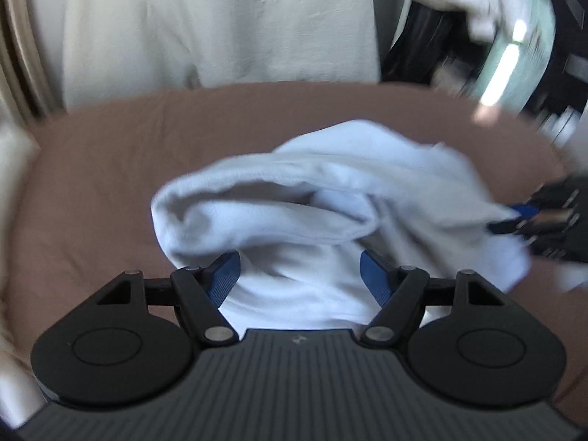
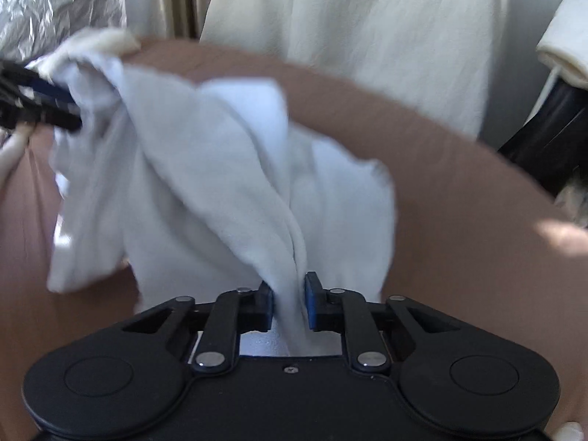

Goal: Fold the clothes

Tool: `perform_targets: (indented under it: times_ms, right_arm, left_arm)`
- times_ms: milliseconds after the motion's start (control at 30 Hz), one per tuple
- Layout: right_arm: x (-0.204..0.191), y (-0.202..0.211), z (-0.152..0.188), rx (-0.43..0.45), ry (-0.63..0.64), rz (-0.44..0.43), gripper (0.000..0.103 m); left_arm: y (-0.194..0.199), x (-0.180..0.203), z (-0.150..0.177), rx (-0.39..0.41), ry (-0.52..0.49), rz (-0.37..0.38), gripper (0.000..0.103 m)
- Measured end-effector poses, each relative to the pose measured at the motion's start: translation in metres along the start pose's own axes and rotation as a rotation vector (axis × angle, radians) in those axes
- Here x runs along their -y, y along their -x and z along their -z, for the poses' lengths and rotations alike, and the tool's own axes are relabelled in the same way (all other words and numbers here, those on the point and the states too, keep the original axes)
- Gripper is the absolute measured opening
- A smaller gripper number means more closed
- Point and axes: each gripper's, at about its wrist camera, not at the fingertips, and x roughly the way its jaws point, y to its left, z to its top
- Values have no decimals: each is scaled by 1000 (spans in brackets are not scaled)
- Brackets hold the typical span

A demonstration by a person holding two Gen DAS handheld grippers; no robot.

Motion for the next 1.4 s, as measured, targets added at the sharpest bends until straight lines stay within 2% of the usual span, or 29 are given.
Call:
perform_targets:
  times_ms: [33,167,233,267,300,400,467,533,600,633,733,833,900,933,967,1000,1033,1067,1100,1167,1233,1300,1400]
  right_arm:
    - [-2,12,-2,26,2,16,16]
    - [-3,54,-14,110,-52,86,15]
    - [-4,71,-23,133,-76,136,15]
    - [-5,78,-28,141,-77,162,15]
    - [-6,84,-31,162,-63,184,15]
    - [-5,98,-40,228,-49,231,15]
    - [2,104,-48,260,-83,225,15]
    - [1,108,-52,275,-83,228,15]
    - [-5,109,-56,283,-60,233,15]
    - [-7,104,-60,288,-45,231,15]
    - [-4,100,-71,305,-61,217,15]
    - [8,95,-80,332,-117,193,15]
    - [11,100,-81,357,-124,201,15]
    - [11,101,-80,366,-117,207,15]
    - [13,98,-79,371,-106,212,15]
    - [14,97,-78,373,-102,217,15]
    - [16,96,-77,375,-100,221,15]
    - [19,96,-76,372,-107,223,15]
    - [22,96,-75,370,-114,226,15]
    - [28,99,-71,380,-123,253,15]
    - [38,103,-68,396,-143,276,15]
    - [49,109,-65,416,-174,288,15]
    - [61,117,-67,475,-169,328,14]
  left_arm:
    - [4,-11,-2,2,70,37,70]
    - [19,-46,-8,-19,320,46,70]
    - [28,-61,-5,-22,434,106,69]
    - [33,-65,-3,-6,449,138,70]
    - [36,-66,-3,3,433,139,70]
    - [39,-61,-2,16,314,66,71]
    - [35,-55,-1,5,221,41,71]
    - [27,-44,-5,-32,84,14,71]
    - [20,-35,-3,-30,-29,-25,71]
    - [16,-33,-2,-35,-37,-14,71]
    - [-4,-41,-3,-60,80,72,76]
    - [-31,-57,6,-88,256,47,89]
    - [-43,-70,9,-98,358,43,89]
    - [-48,-76,11,-103,410,40,82]
    - [-53,-82,11,-107,448,37,56]
    - [-51,-77,6,-101,394,20,43]
    - [-46,-67,-2,-86,301,-10,23]
    - [-37,-53,-8,-41,183,-59,12]
    - [-27,-38,-13,6,62,-110,8]
    - [2,-10,-21,151,-170,-208,8]
    - [27,2,-24,251,-244,-261,8]
    - [50,1,-29,311,-211,-287,8]
    - [84,2,-46,448,-210,-382,8]
